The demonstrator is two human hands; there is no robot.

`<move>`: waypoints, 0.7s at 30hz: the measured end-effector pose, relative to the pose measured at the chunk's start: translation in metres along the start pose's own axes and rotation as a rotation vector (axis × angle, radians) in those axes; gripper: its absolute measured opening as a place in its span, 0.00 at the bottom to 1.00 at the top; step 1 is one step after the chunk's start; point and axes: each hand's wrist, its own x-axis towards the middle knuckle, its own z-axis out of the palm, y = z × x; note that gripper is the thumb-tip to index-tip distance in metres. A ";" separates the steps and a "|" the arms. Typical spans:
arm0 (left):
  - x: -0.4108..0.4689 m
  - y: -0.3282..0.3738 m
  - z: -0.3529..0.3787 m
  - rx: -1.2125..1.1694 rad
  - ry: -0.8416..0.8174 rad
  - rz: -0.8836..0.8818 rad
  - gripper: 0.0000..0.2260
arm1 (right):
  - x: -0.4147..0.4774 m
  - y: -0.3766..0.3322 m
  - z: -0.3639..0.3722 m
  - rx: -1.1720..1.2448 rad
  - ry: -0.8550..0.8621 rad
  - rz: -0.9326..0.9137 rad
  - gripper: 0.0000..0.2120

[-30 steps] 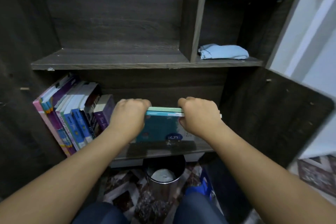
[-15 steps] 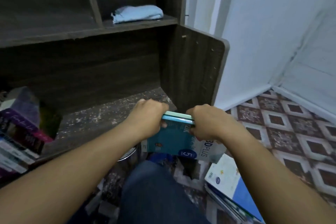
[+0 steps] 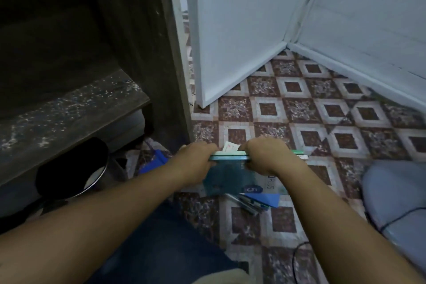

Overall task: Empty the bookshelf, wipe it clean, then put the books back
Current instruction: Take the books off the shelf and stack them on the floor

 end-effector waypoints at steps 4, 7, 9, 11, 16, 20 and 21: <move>0.034 -0.006 0.017 -0.058 -0.060 -0.024 0.15 | 0.028 0.033 0.028 -0.034 0.045 0.122 0.14; 0.061 -0.010 0.025 -0.085 -0.036 -0.047 0.18 | 0.047 0.047 0.038 -0.085 0.145 0.194 0.16; 0.078 -0.013 0.032 -0.094 -0.018 -0.058 0.21 | 0.060 0.052 0.050 -0.082 0.249 0.218 0.21; 0.093 -0.016 0.042 -0.062 -0.021 -0.058 0.24 | 0.075 0.057 0.071 -0.015 0.327 0.227 0.24; 0.112 -0.028 0.076 -0.006 -0.190 -0.105 0.24 | 0.103 0.061 0.141 0.073 0.253 0.223 0.30; 0.111 -0.037 0.095 -0.049 -0.293 -0.154 0.25 | 0.103 0.055 0.211 0.152 0.032 0.200 0.35; 0.110 -0.039 0.098 -0.055 -0.303 -0.156 0.25 | 0.100 0.053 0.227 0.191 -0.030 0.209 0.35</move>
